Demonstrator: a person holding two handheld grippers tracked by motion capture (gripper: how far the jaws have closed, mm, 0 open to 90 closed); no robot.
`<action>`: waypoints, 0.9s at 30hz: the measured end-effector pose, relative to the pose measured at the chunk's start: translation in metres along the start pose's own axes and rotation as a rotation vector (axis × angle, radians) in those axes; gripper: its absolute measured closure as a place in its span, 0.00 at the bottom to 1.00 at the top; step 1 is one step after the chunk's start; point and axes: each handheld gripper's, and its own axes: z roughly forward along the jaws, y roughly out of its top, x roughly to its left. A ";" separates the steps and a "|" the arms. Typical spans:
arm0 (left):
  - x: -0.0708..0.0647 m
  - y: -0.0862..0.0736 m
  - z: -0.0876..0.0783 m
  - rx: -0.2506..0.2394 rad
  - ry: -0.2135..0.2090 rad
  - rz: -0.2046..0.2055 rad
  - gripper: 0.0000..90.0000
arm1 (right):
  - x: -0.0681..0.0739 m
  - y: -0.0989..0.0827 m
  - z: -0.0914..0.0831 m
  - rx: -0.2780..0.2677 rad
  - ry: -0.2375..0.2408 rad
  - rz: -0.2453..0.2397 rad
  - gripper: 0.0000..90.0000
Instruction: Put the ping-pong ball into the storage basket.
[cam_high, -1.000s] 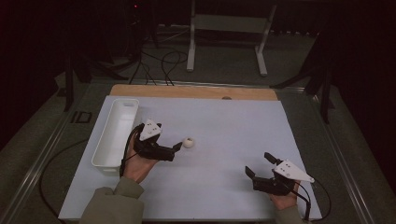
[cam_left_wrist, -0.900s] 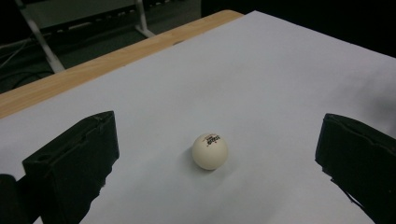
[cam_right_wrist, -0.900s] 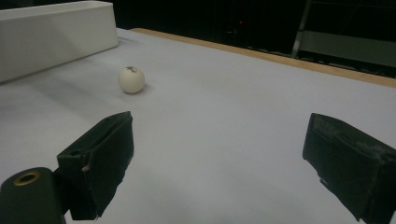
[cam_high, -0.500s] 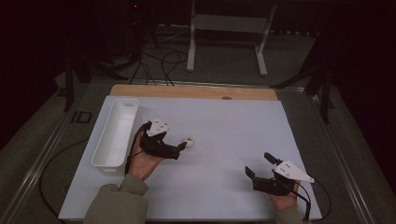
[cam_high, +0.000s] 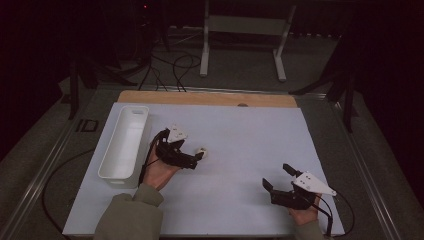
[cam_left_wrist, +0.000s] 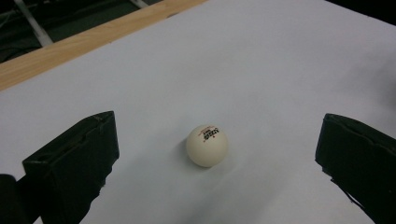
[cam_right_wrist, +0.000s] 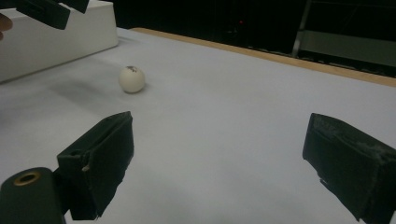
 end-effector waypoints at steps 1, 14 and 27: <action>0.000 0.000 0.001 0.006 -0.001 -0.001 0.00 | 0.000 0.000 0.000 0.000 -0.001 0.001 0.10; 0.001 0.001 0.013 0.052 -0.015 -0.001 0.00 | 0.001 0.000 0.000 0.004 0.000 0.002 0.10; 0.003 -0.001 0.024 0.102 -0.022 -0.005 0.00 | 0.000 0.000 0.000 0.005 0.001 -0.003 0.10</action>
